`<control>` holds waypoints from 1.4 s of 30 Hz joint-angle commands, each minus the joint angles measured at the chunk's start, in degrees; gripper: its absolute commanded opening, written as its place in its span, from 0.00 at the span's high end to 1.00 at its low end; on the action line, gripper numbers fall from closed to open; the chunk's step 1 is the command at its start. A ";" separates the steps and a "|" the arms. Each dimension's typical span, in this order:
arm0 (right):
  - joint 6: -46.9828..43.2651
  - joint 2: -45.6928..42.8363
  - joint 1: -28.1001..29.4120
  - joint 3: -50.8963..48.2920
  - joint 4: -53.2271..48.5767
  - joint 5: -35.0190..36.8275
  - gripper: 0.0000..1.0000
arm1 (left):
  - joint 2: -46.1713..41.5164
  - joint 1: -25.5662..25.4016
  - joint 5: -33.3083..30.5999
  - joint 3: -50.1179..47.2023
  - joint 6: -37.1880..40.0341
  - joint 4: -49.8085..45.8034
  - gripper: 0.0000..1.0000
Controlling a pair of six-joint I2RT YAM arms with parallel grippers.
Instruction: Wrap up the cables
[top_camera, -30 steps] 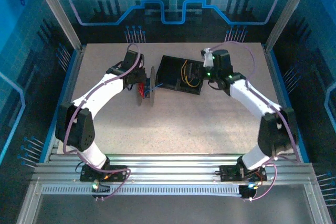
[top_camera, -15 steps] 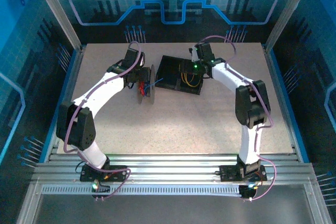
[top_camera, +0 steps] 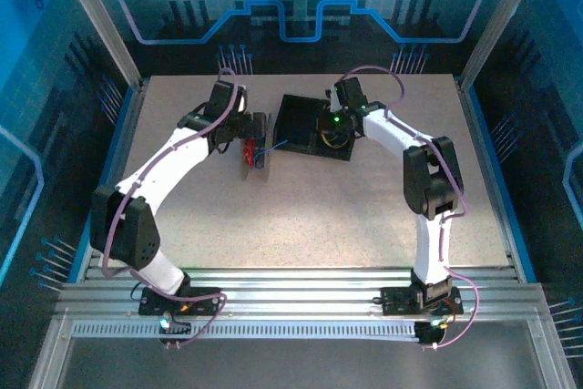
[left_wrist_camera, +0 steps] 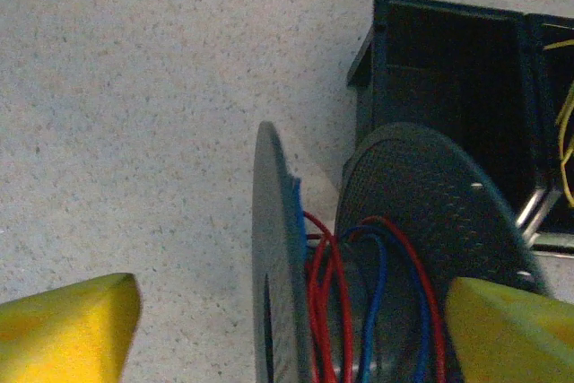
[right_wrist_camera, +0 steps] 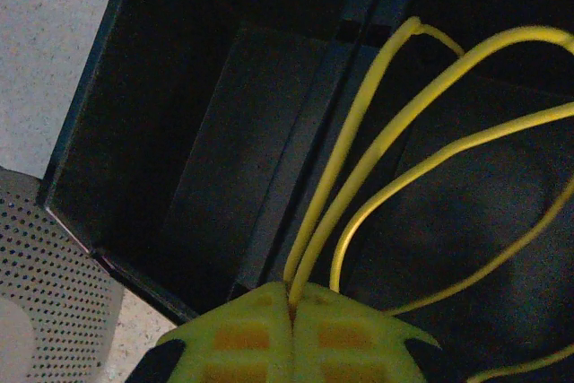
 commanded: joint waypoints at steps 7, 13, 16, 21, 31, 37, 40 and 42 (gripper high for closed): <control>-2.49 -11.96 0.81 -2.72 0.02 0.02 1.00 | -5.27 -0.11 1.63 -1.90 -0.44 0.06 0.01; -4.35 -20.04 0.69 -9.27 6.39 -8.62 1.00 | -8.64 -0.11 1.82 -3.91 -0.94 0.98 0.01; -5.34 -25.93 0.28 -14.57 11.98 -16.13 1.00 | -12.23 -0.02 2.23 -4.84 -1.28 1.11 0.01; -6.92 -36.89 -0.42 -24.02 19.28 -25.89 1.00 | -19.62 -0.02 4.50 -6.49 -2.55 1.36 0.01; -16.38 -57.95 4.91 -39.49 22.70 -29.46 1.00 | -30.55 -0.20 19.80 -8.67 -7.86 2.44 0.01; -29.91 -63.41 17.04 -41.10 16.06 -10.29 1.00 | -32.64 -1.01 26.60 -9.74 -12.26 4.05 0.01; -36.03 -63.42 23.74 -41.56 16.97 0.87 1.00 | -32.59 -2.19 28.36 -9.97 -13.80 4.50 0.01; -40.33 -62.73 27.69 -43.57 18.82 7.32 1.00 | -32.58 -2.31 28.20 -10.10 -15.52 4.30 0.01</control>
